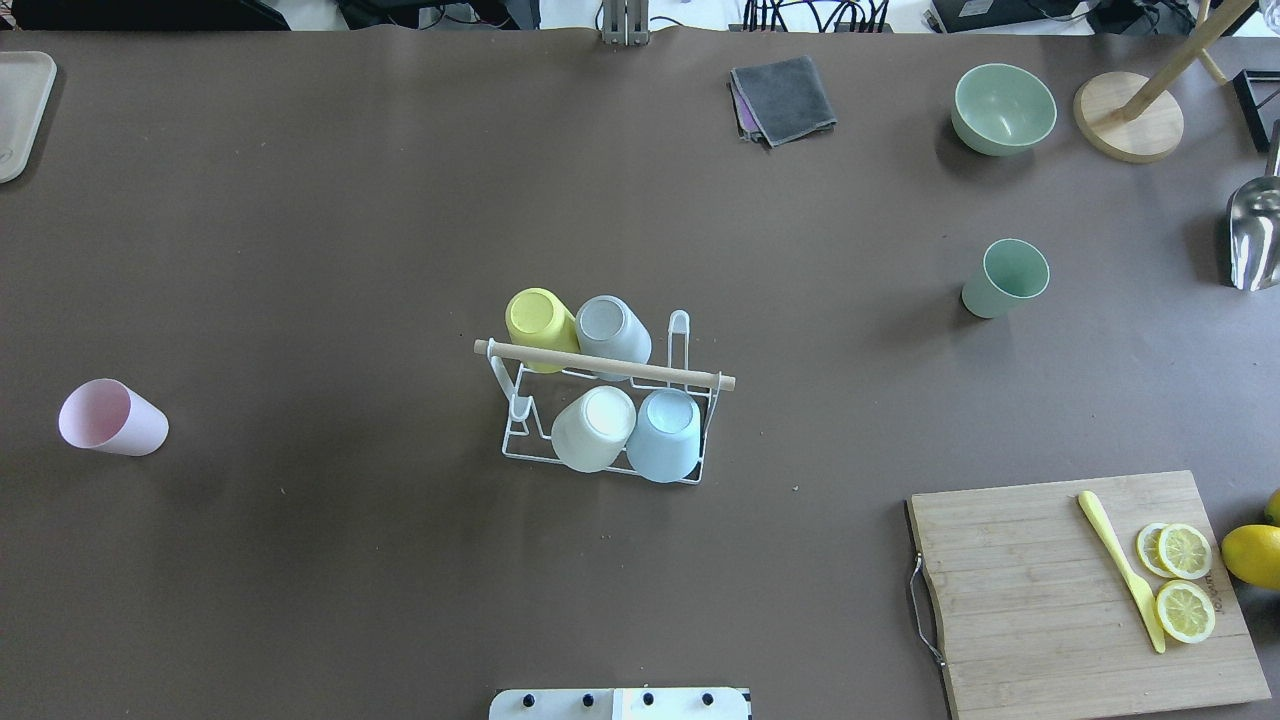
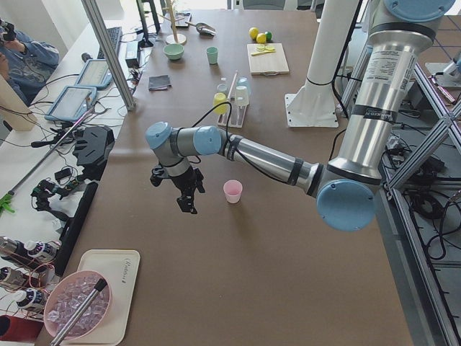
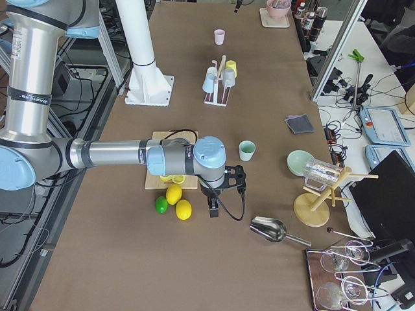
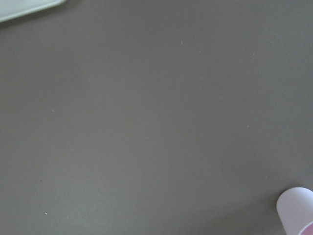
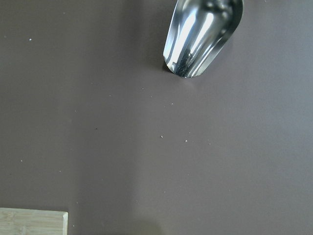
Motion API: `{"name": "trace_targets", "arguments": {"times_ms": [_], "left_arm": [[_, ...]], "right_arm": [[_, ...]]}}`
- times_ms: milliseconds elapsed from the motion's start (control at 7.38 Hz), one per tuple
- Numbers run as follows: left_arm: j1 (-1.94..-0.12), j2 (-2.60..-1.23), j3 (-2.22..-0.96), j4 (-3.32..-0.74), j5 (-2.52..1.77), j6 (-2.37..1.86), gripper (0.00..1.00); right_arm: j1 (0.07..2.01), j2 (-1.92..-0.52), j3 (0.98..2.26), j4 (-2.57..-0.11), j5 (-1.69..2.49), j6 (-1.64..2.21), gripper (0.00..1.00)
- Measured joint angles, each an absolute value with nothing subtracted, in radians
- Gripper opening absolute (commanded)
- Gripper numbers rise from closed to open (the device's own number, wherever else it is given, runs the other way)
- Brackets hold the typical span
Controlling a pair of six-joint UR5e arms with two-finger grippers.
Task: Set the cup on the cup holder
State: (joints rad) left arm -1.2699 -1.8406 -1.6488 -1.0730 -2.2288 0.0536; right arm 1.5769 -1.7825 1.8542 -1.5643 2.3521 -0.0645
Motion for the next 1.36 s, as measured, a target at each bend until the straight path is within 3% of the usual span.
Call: {"name": "trace_targets", "arguments": {"times_ms": [678, 1355], "left_arm": [[-1.083, -1.998, -1.569, -0.784, -2.179, 0.056, 0.99], [-0.976, -2.097, -1.497, -0.75, -2.127, 0.165, 0.99]], "right_arm": [[1.572, -1.721, 1.837, -1.571, 2.359, -0.054, 1.0], [1.511, -1.545, 1.782, -1.576, 2.355, -0.002, 1.0]]}}
